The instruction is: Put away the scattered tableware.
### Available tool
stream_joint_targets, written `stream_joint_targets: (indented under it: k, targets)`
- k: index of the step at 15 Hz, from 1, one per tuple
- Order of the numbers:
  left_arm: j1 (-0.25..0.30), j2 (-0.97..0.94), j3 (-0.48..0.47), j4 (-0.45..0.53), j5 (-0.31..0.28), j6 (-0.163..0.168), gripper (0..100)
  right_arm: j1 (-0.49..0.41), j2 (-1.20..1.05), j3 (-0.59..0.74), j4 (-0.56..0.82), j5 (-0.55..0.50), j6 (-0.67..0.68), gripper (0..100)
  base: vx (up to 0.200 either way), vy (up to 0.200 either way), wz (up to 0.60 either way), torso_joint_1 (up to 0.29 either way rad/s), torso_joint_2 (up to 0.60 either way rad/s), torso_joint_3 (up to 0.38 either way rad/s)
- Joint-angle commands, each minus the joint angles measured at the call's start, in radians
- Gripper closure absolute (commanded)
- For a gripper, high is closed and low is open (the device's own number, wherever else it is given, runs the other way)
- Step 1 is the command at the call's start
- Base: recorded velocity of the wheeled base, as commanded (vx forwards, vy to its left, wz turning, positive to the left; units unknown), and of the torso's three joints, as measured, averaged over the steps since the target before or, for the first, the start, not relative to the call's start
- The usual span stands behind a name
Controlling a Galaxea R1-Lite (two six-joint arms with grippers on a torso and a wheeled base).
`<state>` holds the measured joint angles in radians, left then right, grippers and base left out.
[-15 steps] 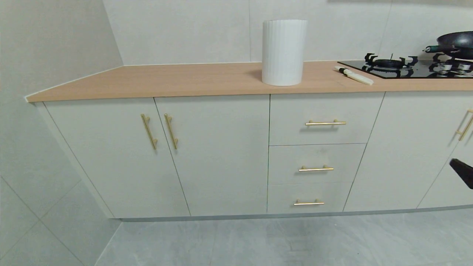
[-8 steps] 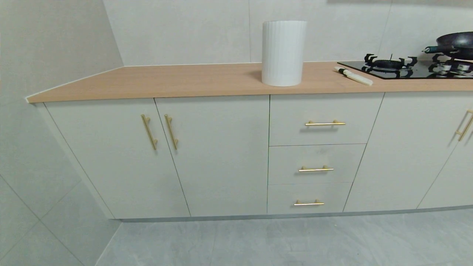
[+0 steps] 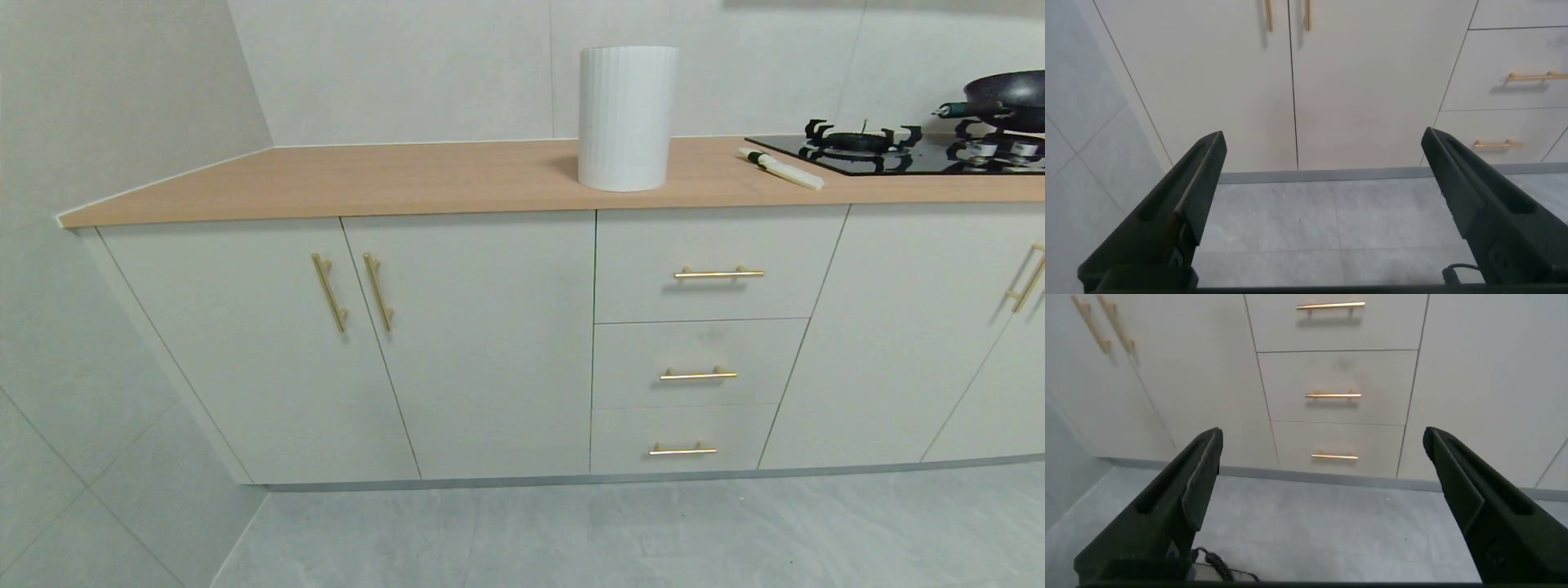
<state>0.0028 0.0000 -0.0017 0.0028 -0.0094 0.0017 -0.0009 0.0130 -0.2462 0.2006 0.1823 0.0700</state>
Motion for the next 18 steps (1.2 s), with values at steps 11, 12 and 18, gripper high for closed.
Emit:
stream_joint_targets:
  k: [11, 12, 18]
  targets:
    - [0.000, 0.002, 0.000, 0.000, 0.000, 0.000, 0, -0.001, -0.013, 0.246, -0.231, -0.126, -0.137, 0, 0.000, 0.000, 0.00, 0.000, 0.00, 0.000]
    - [0.000, 0.002, 0.000, 0.000, 0.000, 0.000, 0, -0.002, -0.013, 0.246, -0.198, -0.164, -0.125, 0, 0.000, 0.000, 0.00, 0.000, 0.00, 0.000]
    - [0.000, 0.002, 0.000, 0.000, 0.000, 0.000, 0, -0.001, -0.013, 0.246, -0.201, -0.165, -0.065, 0, 0.000, 0.000, 0.00, 0.000, 0.00, 0.000]
